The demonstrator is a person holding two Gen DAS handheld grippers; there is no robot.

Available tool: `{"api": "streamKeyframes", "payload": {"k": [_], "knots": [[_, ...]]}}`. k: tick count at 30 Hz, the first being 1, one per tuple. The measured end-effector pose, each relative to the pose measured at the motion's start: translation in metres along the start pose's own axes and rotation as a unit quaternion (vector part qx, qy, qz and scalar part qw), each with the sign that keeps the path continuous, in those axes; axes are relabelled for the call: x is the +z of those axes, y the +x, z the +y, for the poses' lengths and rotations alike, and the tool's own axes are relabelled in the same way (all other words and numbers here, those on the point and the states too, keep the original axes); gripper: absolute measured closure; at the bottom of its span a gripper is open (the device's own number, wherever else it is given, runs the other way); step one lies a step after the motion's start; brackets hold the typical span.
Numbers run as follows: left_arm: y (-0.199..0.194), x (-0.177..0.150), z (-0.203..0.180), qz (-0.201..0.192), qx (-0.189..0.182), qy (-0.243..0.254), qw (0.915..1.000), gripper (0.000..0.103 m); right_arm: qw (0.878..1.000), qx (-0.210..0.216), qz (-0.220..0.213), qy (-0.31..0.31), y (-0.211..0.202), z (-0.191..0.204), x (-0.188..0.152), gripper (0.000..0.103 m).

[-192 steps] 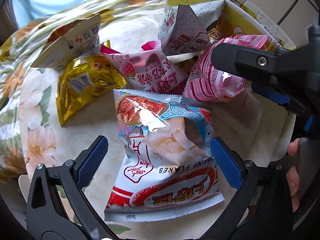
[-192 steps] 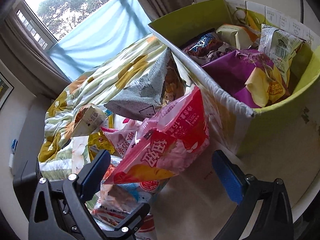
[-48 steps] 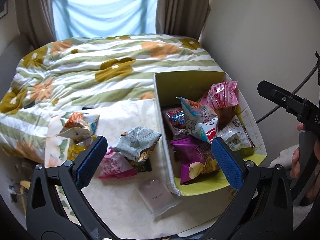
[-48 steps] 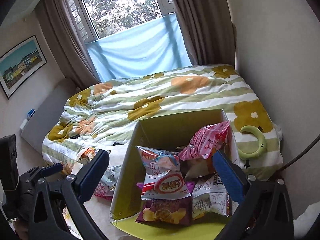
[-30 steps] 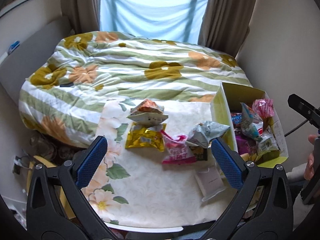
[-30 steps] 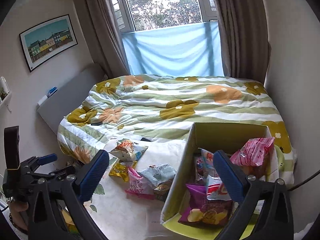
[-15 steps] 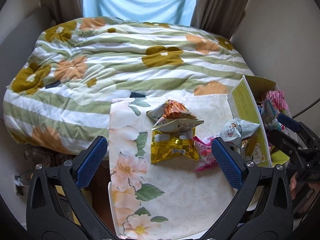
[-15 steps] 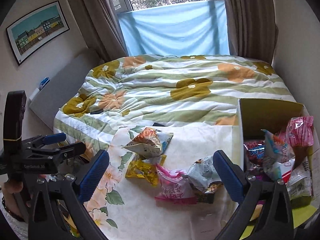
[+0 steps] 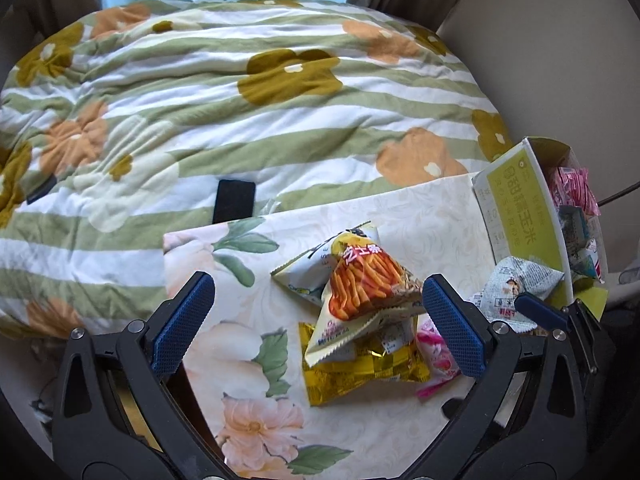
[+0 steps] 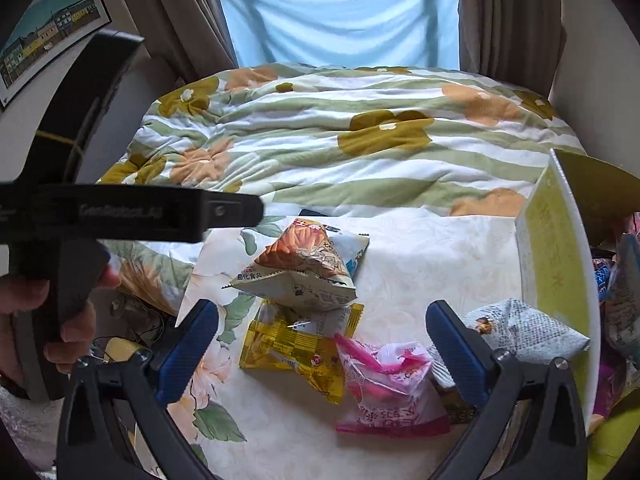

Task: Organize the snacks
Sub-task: 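Grasp the cheese puff bag with left tool while right tool grasps the gold bag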

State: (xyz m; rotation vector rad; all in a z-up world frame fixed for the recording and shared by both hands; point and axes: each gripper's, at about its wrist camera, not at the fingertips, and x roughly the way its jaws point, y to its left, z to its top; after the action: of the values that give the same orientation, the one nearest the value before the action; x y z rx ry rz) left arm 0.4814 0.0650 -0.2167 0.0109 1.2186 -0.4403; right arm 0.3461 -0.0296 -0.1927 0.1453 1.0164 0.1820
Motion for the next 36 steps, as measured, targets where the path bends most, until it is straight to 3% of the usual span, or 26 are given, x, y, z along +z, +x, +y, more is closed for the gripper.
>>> {"api": "streamKeyframes", "payload": {"k": [7,13,18,28,36], "knots": [[0.067,0.014,-0.006,0.06,-0.016,0.016,0.998,0.0,0.999,0.0,0.031,-0.009,0.048,0.007,-0.008,0.0],[0.092,0.011,-0.001,0.085,-0.024,0.008,0.9961,0.001,0.999,0.003,0.053,-0.004,0.073,0.003,-0.016,0.0],[0.092,0.004,0.011,0.089,-0.026,0.002,0.9957,0.001,0.998,0.009,0.063,-0.02,0.081,0.001,-0.017,0.0],[0.073,-0.01,0.047,0.086,0.011,-0.005,0.9962,0.001,0.99,0.03,0.1,-0.094,0.099,0.011,-0.024,0.0],[0.068,-0.036,0.053,0.099,0.038,0.013,0.9942,0.001,0.983,0.031,0.09,-0.157,0.093,0.02,-0.023,0.0]]}}
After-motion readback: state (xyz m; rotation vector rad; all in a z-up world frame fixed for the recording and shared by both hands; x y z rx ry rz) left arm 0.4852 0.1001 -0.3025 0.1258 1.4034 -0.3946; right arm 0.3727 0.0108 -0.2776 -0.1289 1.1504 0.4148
